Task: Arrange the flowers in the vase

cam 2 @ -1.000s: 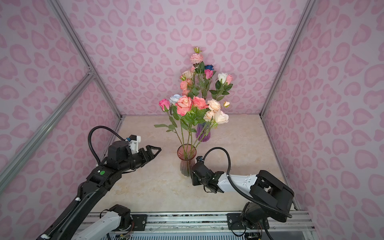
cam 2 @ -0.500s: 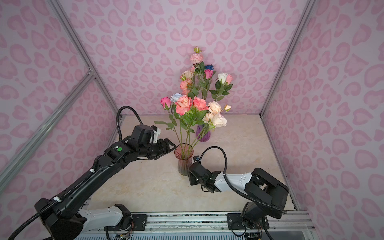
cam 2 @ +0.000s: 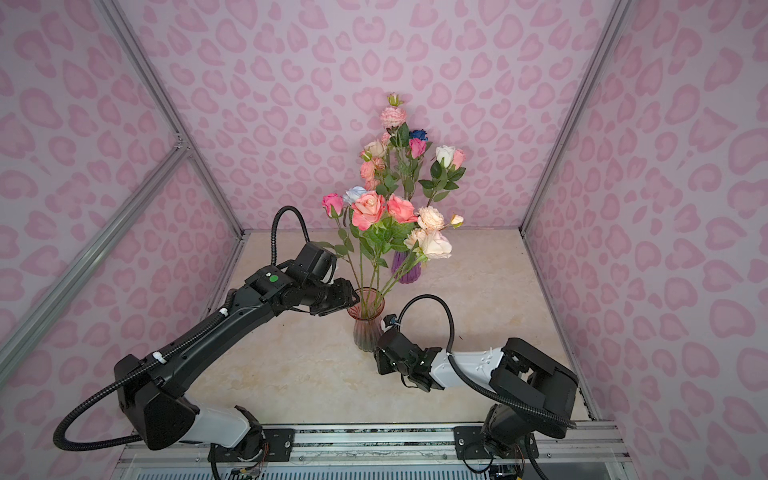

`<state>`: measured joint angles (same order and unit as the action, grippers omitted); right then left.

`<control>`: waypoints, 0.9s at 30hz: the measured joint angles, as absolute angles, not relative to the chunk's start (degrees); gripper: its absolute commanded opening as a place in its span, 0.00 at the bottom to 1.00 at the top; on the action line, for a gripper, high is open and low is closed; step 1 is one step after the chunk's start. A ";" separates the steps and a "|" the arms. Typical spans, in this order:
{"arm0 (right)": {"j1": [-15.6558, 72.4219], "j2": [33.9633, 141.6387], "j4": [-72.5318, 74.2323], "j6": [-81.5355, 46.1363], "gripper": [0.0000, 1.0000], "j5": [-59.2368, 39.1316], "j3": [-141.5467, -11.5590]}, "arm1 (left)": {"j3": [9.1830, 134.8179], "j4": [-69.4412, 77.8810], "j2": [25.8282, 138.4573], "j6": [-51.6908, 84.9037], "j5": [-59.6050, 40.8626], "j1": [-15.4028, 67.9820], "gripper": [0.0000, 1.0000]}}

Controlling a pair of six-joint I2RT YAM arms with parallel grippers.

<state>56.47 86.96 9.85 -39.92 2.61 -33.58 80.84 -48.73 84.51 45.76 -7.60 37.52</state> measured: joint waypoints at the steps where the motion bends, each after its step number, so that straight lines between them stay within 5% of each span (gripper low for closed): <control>1: 56.51 86.96 9.98 -39.90 0.44 2.72 -33.41 | 80.84 -49.01 85.01 45.74 -7.51 37.56 0.50; 12: 56.97 83.74 12.45 -40.99 0.44 1.28 -31.03 | 82.89 -50.28 89.36 45.32 -6.31 38.11 0.30; 27: 56.88 70.22 8.16 -41.41 0.46 4.67 -26.26 | 84.95 -51.09 91.92 43.31 -6.68 38.26 0.16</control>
<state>56.88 70.22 8.16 -41.41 4.67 -26.26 84.95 -51.09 91.92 43.31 -6.68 38.26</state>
